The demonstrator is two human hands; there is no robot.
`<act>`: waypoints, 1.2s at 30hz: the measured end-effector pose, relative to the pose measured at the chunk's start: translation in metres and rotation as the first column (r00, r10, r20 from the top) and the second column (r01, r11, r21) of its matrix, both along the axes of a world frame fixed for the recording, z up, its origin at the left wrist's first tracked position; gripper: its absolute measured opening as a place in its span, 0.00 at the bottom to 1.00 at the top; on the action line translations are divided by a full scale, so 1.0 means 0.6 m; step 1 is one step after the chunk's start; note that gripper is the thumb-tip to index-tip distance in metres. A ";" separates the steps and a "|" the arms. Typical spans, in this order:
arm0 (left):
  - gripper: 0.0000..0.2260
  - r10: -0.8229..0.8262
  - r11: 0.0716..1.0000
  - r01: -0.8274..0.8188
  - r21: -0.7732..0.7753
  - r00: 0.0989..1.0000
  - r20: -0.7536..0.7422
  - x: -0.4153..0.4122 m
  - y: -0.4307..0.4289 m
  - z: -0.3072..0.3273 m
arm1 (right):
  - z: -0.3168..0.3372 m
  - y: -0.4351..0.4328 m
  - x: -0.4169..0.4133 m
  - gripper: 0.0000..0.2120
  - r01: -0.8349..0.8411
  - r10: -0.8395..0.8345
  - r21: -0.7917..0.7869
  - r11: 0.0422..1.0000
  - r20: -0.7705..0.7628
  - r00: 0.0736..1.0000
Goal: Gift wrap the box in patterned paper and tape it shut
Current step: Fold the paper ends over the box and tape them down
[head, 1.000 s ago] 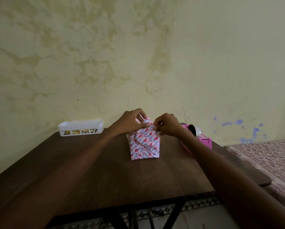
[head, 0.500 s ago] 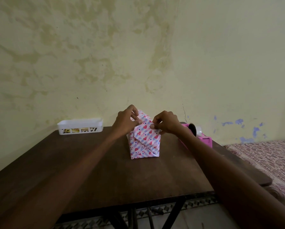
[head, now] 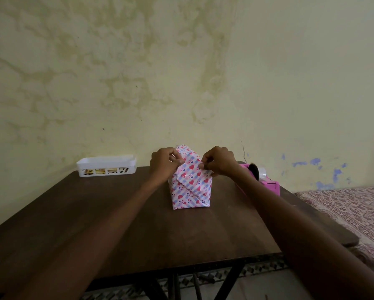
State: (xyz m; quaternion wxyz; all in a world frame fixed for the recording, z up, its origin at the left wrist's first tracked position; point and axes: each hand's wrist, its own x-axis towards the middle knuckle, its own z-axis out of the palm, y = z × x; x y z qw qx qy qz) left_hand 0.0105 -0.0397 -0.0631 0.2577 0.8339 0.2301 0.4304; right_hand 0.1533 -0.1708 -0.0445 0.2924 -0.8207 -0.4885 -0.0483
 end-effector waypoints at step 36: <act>0.27 -0.032 0.997 0.057 0.061 0.934 -0.356 -0.020 -0.026 0.002 | 0.000 -0.005 -0.015 0.05 0.032 -0.032 0.013 0.999 0.009 0.999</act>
